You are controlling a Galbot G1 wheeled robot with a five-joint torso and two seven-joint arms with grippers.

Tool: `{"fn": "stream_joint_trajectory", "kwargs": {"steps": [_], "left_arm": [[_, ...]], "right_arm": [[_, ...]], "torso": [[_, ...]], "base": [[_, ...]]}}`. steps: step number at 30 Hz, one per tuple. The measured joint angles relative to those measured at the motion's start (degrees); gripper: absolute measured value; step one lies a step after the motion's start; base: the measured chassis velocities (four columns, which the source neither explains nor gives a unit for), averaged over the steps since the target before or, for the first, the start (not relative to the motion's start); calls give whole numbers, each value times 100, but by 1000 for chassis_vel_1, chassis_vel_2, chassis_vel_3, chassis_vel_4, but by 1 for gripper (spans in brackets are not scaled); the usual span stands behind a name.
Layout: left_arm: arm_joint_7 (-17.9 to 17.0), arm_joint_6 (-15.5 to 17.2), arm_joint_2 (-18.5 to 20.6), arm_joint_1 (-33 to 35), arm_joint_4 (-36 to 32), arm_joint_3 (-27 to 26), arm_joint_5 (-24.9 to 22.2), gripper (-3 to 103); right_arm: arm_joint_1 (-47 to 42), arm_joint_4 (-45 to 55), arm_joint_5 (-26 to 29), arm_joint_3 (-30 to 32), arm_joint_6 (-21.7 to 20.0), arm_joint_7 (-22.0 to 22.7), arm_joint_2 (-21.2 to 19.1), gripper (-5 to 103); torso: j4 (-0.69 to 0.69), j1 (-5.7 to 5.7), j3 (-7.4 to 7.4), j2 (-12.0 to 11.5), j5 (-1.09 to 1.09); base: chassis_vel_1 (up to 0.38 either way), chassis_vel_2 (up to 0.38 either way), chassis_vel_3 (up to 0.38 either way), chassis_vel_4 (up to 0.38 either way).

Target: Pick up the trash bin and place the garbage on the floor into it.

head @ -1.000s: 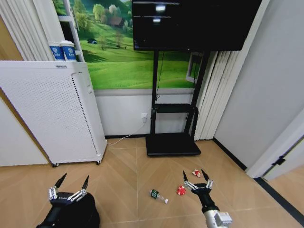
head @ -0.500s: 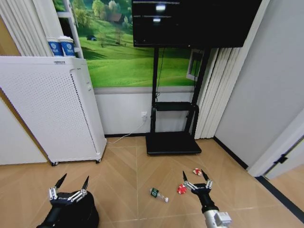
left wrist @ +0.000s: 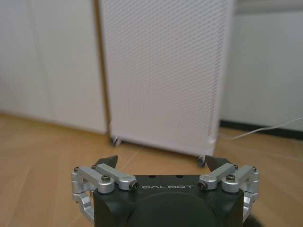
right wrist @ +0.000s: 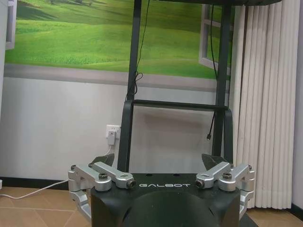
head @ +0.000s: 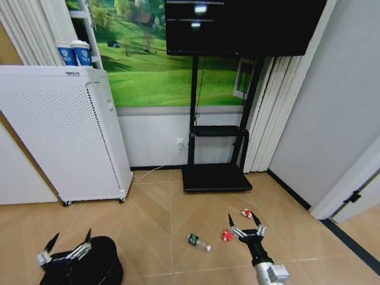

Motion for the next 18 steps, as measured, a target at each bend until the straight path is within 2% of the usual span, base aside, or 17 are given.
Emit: {"fn": "stream_joint_trajectory", "kwargs": {"steps": [1,3,4,5,6,8,9,11,13,17,18], "left_arm": [[0,0,0,0,0,0,0,100],[-196,352,77,162,219,-322,-834,100],[-196,352,77,162,219,-322,-834,100],[-214,517,143,160,473,-480,-1336,100],[-214,517,143,160,473,-480,-1336,100],[-168,870,269,-13,796,-532,-2068,98],[-168,870,269,-13,796,-532,-2068,98],[-152,1117,321,-195,908,-439,-2311,96],[-148,1164,321,-266,943,-401,-2300,96],[-164,1522,289,-390,994,-180,-2254,93],[-164,1522,289,-390,994,-180,-2254,93]], "right_arm": [[0,0,0,0,0,0,0,100],[59,-33,107,36,-37,13,-33,100],[59,-33,107,36,-37,13,-33,100],[99,-77,162,55,-50,23,-52,100],[99,-77,162,55,-50,23,-52,100],[142,-126,202,55,-56,29,-70,100],[142,-126,202,55,-56,29,-70,100],[146,-127,206,30,-58,30,-69,100],[144,-127,206,27,-58,30,-69,100],[112,-123,226,53,-52,30,-114,100],[112,-123,226,53,-52,30,-114,100]], "torso": [[0,0,0,0,0],[0,1,5,6,-1],[0,1,5,6,-1],[-1,2,8,11,-1],[-1,2,8,11,-1],[-2,5,15,19,-3],[-2,5,15,19,-3],[-3,8,19,25,-1],[-3,9,21,27,-2],[-3,11,27,36,-2],[-3,11,27,36,-2]], "base": [[0,0,0,0],[0,0,0,0],[0,0,0,0],[0,0,0,0],[0,0,0,0],[0,0,0,0],[0,0,0,0],[0,0,0,0],[0,0,0,0],[0,0,0,0],[0,0,0,0]]}}
